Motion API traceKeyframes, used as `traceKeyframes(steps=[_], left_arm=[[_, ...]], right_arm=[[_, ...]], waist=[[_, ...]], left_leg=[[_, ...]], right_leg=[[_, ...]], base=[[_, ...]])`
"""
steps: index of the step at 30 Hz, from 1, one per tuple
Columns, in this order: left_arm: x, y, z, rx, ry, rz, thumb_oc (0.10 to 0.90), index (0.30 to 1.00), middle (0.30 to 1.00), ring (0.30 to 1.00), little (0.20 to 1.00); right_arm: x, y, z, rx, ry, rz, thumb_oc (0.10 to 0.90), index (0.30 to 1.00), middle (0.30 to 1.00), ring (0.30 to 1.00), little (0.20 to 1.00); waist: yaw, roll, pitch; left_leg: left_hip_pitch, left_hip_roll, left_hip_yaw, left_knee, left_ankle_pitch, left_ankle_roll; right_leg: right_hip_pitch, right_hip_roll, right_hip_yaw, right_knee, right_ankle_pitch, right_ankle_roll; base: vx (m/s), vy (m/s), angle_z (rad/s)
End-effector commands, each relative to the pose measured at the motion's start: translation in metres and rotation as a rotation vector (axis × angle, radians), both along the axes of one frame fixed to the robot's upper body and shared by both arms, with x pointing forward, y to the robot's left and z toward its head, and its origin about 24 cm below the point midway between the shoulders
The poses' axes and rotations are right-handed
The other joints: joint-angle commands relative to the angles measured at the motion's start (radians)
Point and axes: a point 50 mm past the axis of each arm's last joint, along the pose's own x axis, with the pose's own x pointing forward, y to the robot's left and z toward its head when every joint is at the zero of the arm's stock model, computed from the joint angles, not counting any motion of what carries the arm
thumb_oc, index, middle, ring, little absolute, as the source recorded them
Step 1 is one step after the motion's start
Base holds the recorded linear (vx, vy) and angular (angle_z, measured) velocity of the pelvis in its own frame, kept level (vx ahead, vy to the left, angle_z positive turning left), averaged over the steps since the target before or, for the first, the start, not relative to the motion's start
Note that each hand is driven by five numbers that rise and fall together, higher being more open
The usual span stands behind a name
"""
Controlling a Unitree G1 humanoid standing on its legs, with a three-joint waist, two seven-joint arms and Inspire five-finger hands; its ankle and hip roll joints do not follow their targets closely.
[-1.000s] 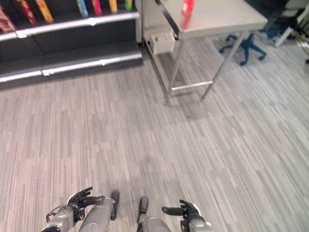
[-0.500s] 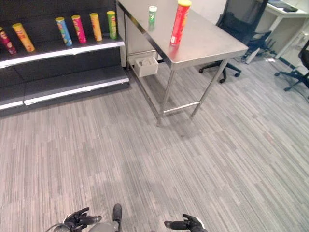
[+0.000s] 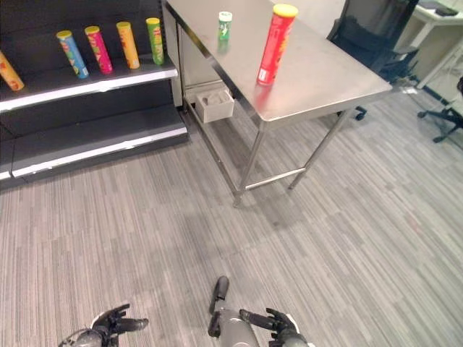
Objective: Put the goods on the table back onto the shelves and tidy them up.
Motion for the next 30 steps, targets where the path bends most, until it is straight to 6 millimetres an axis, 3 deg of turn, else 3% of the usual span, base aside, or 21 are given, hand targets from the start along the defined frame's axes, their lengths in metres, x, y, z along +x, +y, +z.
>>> traceKeyframes(steps=[1, 2, 3, 4, 5, 6, 7, 9, 10, 11, 12, 13, 14, 15, 17, 19, 23, 27, 28, 29, 30], left_arm=[[0.021, 0.006, 0.011, 0.023, -0.093, -0.050, 0.800, 0.900, 0.900, 0.900, 0.900], [0.022, 0.005, 0.011, 0.018, -0.099, -0.047, 0.800, 0.900, 0.900, 0.900, 0.900], [0.022, 0.001, 0.011, 0.000, -0.120, -0.030, 0.800, 0.900, 0.900, 0.900, 0.900], [0.024, 0.000, 0.012, -0.009, -0.133, -0.016, 0.800, 0.900, 0.900, 0.900, 0.900], [0.024, -0.001, 0.012, -0.014, -0.135, 0.002, 0.800, 0.900, 0.900, 0.900, 0.900], [0.024, -0.001, 0.012, -0.013, -0.135, 0.002, 0.800, 0.900, 0.900, 0.900, 0.900], [0.024, -0.001, 0.012, -0.018, -0.133, 0.020, 0.800, 0.900, 0.900, 0.900, 0.900], [0.022, -0.002, 0.010, -0.023, -0.124, 0.022, 0.800, 0.900, 0.900, 0.900, 0.900], [0.019, -0.002, 0.009, -0.022, -0.109, 0.022, 0.800, 0.900, 0.900, 0.900, 0.900], [0.019, -0.002, 0.009, -0.022, -0.108, 0.022, 0.800, 0.900, 0.900, 0.900, 0.900], [0.017, -0.003, 0.008, -0.021, -0.101, 0.013, 0.800, 0.900, 0.900, 0.900, 0.900], [0.014, -0.004, 0.006, -0.019, -0.086, 0.007, 0.800, 0.900, 0.900, 0.900, 0.900], [0.013, -0.005, 0.006, -0.022, -0.083, 0.003, 0.800, 0.900, 0.900, 0.900, 0.900], [0.012, -0.005, 0.005, -0.020, -0.076, 0.001, 0.800, 0.900, 0.900, 0.900, 0.900], [0.004, -0.004, 0.002, -0.019, -0.050, 0.004, 0.800, 0.900, 0.900, 0.900, 0.900], [0.001, -0.002, 0.002, -0.016, -0.045, 0.009, 0.800, 0.900, 0.900, 0.900, 0.900], [0.000, 0.007, 0.003, 0.018, -0.031, -0.013, 0.800, 0.900, 0.900, 0.900, 0.900], [0.010, 0.016, 0.009, 0.041, -0.054, -0.012, 0.800, 0.900, 0.900, 0.900, 0.900], [0.013, 0.019, 0.011, 0.049, -0.065, -0.011, 0.800, 0.900, 0.900, 0.900, 0.900], [0.016, 0.022, 0.013, 0.061, -0.074, -0.019, 0.800, 0.900, 0.900, 0.900, 0.900], [0.017, 0.023, 0.014, 0.064, -0.078, -0.021, 0.800, 0.900, 0.900, 0.900, 0.900]], right_arm=[[0.012, -0.020, 0.012, -0.071, -0.063, 0.033, 0.800, 0.900, 0.900, 0.900, 0.900], [0.016, -0.022, 0.014, -0.077, -0.081, 0.035, 0.800, 0.900, 0.900, 0.900, 0.900], [0.025, -0.028, 0.023, -0.089, -0.134, 0.039, 0.800, 0.900, 0.900, 0.900, 0.900], [0.029, -0.030, 0.026, -0.096, -0.150, 0.037, 0.800, 0.900, 0.900, 0.900, 0.900], [0.032, -0.032, 0.028, -0.104, -0.162, 0.033, 0.800, 0.900, 0.900, 0.900, 0.900], [0.032, -0.032, 0.028, -0.103, -0.162, 0.033, 0.800, 0.900, 0.900, 0.900, 0.900], [0.033, -0.034, 0.028, -0.109, -0.154, 0.023, 0.800, 0.900, 0.900, 0.900, 0.900], [0.032, -0.034, 0.027, -0.112, -0.145, 0.019, 0.800, 0.900, 0.900, 0.900, 0.900], [0.031, -0.033, 0.026, -0.108, -0.144, 0.005, 0.800, 0.900, 0.900, 0.900, 0.900], [0.031, -0.033, 0.026, -0.108, -0.144, 0.005, 0.800, 0.900, 0.900, 0.900, 0.900], [0.030, -0.033, 0.026, -0.108, -0.141, 0.004, 0.800, 0.900, 0.900, 0.900, 0.900], [0.027, -0.031, 0.023, -0.105, -0.130, 0.008, 0.800, 0.900, 0.900, 0.900, 0.900], [0.025, -0.031, 0.023, -0.108, -0.128, 0.010, 0.800, 0.900, 0.900, 0.900, 0.900], [0.024, -0.030, 0.022, -0.109, -0.122, 0.010, 0.800, 0.900, 0.900, 0.900, 0.900], [0.023, -0.026, 0.019, -0.101, -0.111, 0.029, 0.800, 0.900, 0.900, 0.900, 0.900], [0.024, -0.024, 0.019, -0.102, -0.107, 0.042, 0.800, 0.900, 0.900, 0.900, 0.900], [0.022, -0.018, 0.015, -0.086, -0.084, 0.047, 0.800, 0.900, 0.900, 0.900, 0.900], [0.017, -0.018, 0.011, -0.079, -0.043, 0.035, 0.800, 0.900, 0.900, 0.900, 0.900], [0.018, -0.018, 0.011, -0.077, -0.045, 0.027, 0.800, 0.900, 0.900, 0.900, 0.900], [0.013, -0.020, 0.009, -0.076, -0.025, 0.007, 0.800, 0.900, 0.900, 0.900, 0.900], [0.011, -0.021, 0.008, -0.073, -0.020, -0.003, 0.800, 0.900, 0.900, 0.900, 0.900]], waist=[[0.012, -0.017, -0.010], [0.011, -0.018, -0.006], [0.031, -0.021, 0.027], [0.035, -0.026, 0.044], [0.043, -0.023, 0.065], [0.039, -0.027, 0.062], [0.046, -0.027, 0.074], [0.058, -0.023, 0.080], [0.072, -0.031, 0.075], [0.073, -0.032, 0.076], [0.079, -0.024, 0.071], [0.097, -0.001, 0.059], [0.110, 0.012, 0.057], [0.113, 0.017, 0.054], [0.120, 0.037, 0.029], [0.122, 0.034, 0.010], [0.117, 0.005, -0.019], [0.114, 0.009, -0.012], [0.108, 0.012, -0.004], [0.098, 0.014, 0.007], [0.096, 0.015, 0.009]], left_leg=[[-0.109, -0.030, -0.022, 0.018, 0.006, -0.009], [-0.133, -0.022, -0.010, 0.081, -0.011, -0.025], [-0.264, -0.004, 0.009, 0.406, 0.029, -0.080], [-0.328, -0.003, 0.002, 0.515, 0.077, -0.090], [-0.376, 0.013, 0.011, 0.602, 0.112, -0.096], [-0.380, 0.009, 0.008, 0.599, 0.117, -0.095], [-0.442, 0.053, 0.060, 0.615, 0.154, -0.091], [-0.474, 0.077, 0.080, 0.597, 0.140, -0.087], [-0.488, 0.090, 0.111, 0.434, 0.114, -0.069], [-0.485, 0.089, 0.113, 0.431, 0.115, -0.069], [-0.496, 0.098, 0.106, 0.333, 0.153, -0.074], [-0.519, 0.116, 0.077, 0.151, 0.258, -0.092], [-0.544, 0.122, 0.055, 0.013, 0.318, -0.110], [-0.559, 0.124, 0.054, -0.020, 0.332, -0.120], [-0.542, 0.126, 0.073, -0.034, 0.349, -0.130], [-0.516, 0.120, 0.071, -0.034, 0.367, -0.129], [-0.458, 0.072, 0.110, 0.001, 0.301, -0.070], [-0.419, 0.026, 0.127, 0.020, 0.237, -0.014], [-0.405, 0.020, 0.131, 0.018, 0.227, -0.006], [-0.366, 0.006, 0.139, 0.004, 0.207, 0.011], [-0.350, 0.002, 0.143, -0.005, 0.200, 0.014]], right_leg=[[0.134, -0.044, 0.014, -0.129, -0.005, 0.131], [0.145, -0.046, 0.008, -0.126, -0.015, 0.124], [0.220, -0.039, -0.001, -0.129, -0.066, 0.086], [0.235, -0.043, -0.007, -0.129, -0.080, 0.070], [0.254, -0.035, -0.011, -0.129, -0.099, 0.053], [0.250, -0.040, -0.013, -0.129, -0.099, 0.053], [0.280, -0.041, -0.030, -0.136, -0.126, 0.044], [0.300, -0.037, -0.030, -0.139, -0.138, 0.044], [0.316, -0.046, -0.027, -0.139, -0.151, 0.062], [0.317, -0.047, -0.026, -0.139, -0.152, 0.062], [0.324, -0.043, -0.022, -0.139, -0.162, 0.069], [0.345, -0.025, -0.018, -0.139, -0.190, 0.077], [0.385, -0.018, -0.007, -0.139, -0.226, 0.075], [0.403, -0.014, 0.003, -0.139, -0.240, 0.075], [0.434, -0.010, 0.044, -0.139, -0.258, 0.090], [0.442, -0.031, 0.068, -0.139, -0.258, 0.099], [0.446, -0.118, 0.126, -0.112, -0.238, 0.135], [0.327, -0.174, 0.154, 0.130, -0.227, 0.160], [0.286, -0.185, 0.159, 0.200, -0.200, 0.161], [0.224, -0.216, 0.141, 0.296, -0.124, 0.159], [0.201, -0.224, 0.129, 0.306, -0.108, 0.154]], base=[[0.41, -0.262, 0.55], [0.33, -0.335, 0.40], [0.19, -0.280, 0.37], [0.16, -0.282, 0.26], [0.02, -0.109, 0.34], [0.06, -0.104, 0.04], [0.10, -0.063, -0.18], [0.17, -0.027, -0.18], [0.17, 0.024, 0.01], [0.26, 0.061, -0.02], [0.29, 0.129, -0.15], [0.51, 0.194, -0.35], [0.54, 0.202, -0.36], [0.43, 0.168, -0.41], [0.41, 0.281, -0.68], [0.34, 0.305, -0.99], [0.27, 0.329, -0.83], [0.08, 0.250, -0.08], [0.06, 0.272, -0.18], [0.08, 0.231, -0.12], [0.07, 0.154, -0.15]])
